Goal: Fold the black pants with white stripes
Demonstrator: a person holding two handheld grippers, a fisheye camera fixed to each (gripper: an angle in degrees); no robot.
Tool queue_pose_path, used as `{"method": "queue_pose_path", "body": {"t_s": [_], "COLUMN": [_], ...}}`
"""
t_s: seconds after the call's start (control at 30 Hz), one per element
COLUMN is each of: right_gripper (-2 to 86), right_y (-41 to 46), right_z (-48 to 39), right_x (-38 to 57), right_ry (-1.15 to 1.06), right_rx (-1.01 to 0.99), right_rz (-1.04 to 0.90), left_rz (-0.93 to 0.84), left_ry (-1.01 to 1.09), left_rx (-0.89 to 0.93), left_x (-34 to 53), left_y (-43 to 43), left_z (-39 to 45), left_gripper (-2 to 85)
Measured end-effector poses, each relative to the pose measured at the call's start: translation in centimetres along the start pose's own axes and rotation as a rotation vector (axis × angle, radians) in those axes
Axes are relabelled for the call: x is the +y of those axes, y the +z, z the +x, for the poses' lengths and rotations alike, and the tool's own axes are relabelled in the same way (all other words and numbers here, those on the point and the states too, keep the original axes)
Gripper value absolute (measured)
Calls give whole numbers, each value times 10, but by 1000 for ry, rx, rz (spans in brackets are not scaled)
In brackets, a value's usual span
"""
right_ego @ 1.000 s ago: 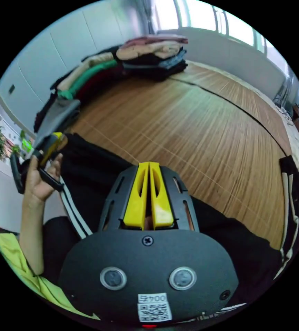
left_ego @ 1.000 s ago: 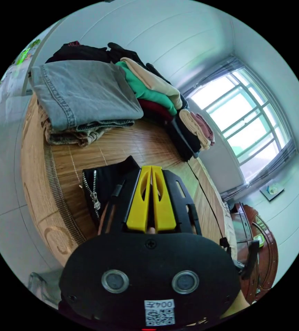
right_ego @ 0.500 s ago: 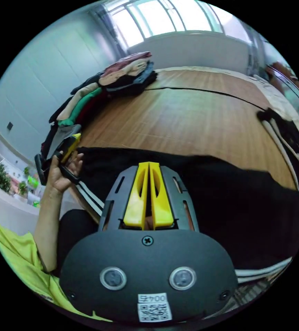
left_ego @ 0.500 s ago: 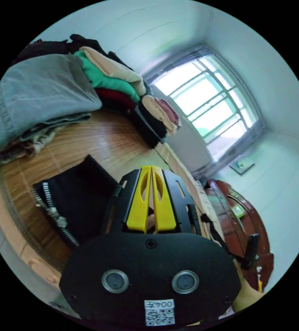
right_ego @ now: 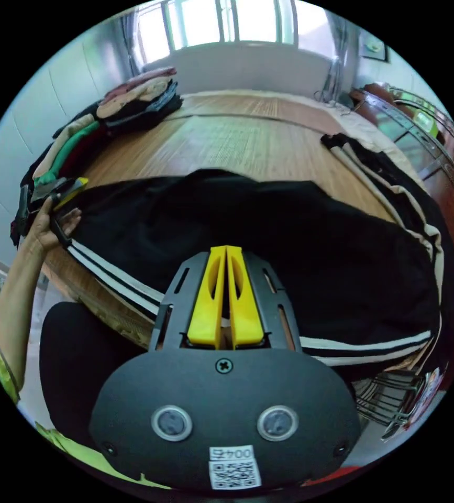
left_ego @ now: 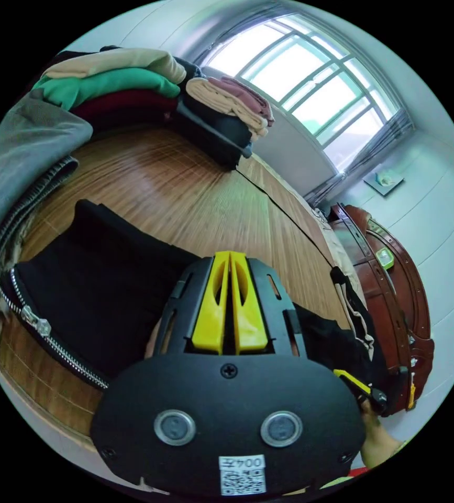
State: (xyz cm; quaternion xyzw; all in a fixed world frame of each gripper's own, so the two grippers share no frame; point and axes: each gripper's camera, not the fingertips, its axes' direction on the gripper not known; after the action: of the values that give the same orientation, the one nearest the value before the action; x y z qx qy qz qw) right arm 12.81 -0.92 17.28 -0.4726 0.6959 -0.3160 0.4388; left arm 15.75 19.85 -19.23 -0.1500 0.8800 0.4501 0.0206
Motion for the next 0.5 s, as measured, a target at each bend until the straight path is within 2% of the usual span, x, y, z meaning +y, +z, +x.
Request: {"method": "queue_pose_path", "body": {"t_s": [0.07, 0.17, 0.3, 0.43, 0.5], "right_gripper": [-3, 13, 42, 45, 45], "right_y": [-40, -64, -72, -53, -43], "right_z": [34, 111, 189, 230, 237], "right_x": [24, 59, 104, 135, 146], "right_ry": [57, 191, 263, 268, 257], "right_rx": [39, 112, 192, 114, 113], "right_rz": [161, 147, 11, -79, -66], "left_rz": [-18, -36, -204, -374, -285], "left_ry": [-7, 151, 496, 896, 958], "left_rx": [44, 67, -143, -416, -474], "left_x": [3, 35, 120, 215, 245], "left_y": [-9, -20, 22, 103, 116], "left_z": [-3, 35, 111, 152, 151], "left_gripper": [1, 1, 2, 2, 2]}}
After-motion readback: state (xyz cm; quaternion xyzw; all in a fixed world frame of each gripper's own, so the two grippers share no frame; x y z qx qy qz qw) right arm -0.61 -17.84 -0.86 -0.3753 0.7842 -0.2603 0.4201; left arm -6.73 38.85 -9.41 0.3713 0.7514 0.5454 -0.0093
